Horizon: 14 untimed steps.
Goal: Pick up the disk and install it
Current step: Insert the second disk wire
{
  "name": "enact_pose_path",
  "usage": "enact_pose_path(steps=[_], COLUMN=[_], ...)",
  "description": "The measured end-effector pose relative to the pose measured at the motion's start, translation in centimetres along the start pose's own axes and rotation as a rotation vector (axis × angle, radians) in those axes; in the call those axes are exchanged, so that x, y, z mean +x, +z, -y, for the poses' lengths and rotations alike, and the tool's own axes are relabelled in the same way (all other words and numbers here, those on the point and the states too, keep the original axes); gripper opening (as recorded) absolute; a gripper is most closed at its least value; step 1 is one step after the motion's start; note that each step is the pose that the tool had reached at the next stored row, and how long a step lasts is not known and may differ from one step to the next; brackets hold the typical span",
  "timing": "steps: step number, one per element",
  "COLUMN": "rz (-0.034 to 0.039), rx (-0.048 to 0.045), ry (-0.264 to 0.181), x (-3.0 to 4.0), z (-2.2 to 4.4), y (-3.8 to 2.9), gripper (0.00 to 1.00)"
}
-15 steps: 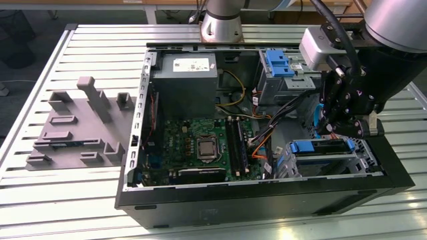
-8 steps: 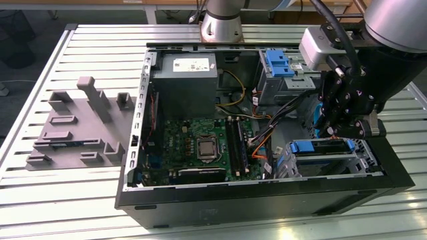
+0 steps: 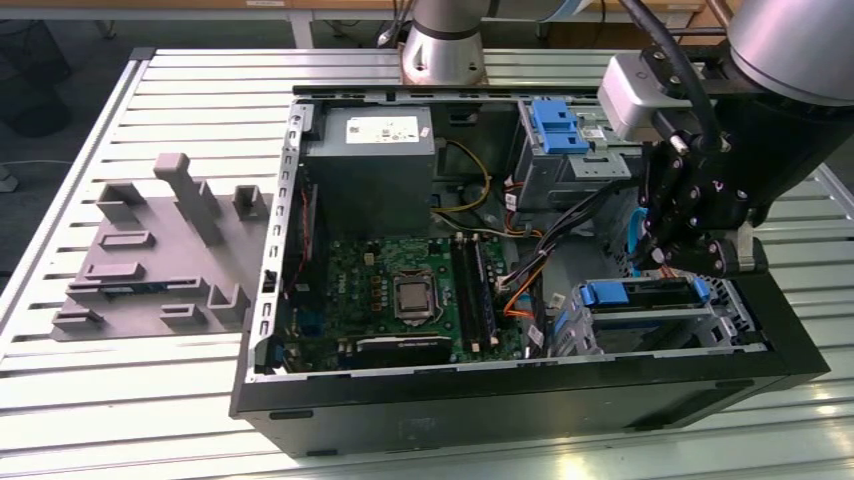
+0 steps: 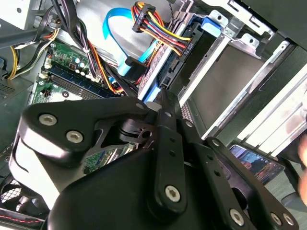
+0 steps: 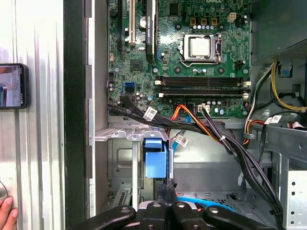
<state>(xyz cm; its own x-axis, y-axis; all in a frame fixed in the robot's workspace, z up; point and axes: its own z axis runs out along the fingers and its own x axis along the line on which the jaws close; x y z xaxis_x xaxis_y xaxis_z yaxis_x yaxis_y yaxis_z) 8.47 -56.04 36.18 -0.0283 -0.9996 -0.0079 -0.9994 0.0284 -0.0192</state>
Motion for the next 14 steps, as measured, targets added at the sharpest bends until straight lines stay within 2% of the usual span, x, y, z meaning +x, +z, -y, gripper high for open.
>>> enact_pose_path(steps=[6, 9, 11, 14], rz=[-0.0003, 0.0000, 0.0001, -0.0013], rx=[0.0007, 0.0023, 0.0037, 0.0043], ry=[0.000, 0.000, 0.000, 0.000], x=[0.00, -0.09, -0.41, -1.33], z=[-0.09, -0.12, -0.14, -0.17], y=[-0.05, -0.79, -1.01, -1.03], gripper=[0.11, 0.11, 0.11, 0.11])
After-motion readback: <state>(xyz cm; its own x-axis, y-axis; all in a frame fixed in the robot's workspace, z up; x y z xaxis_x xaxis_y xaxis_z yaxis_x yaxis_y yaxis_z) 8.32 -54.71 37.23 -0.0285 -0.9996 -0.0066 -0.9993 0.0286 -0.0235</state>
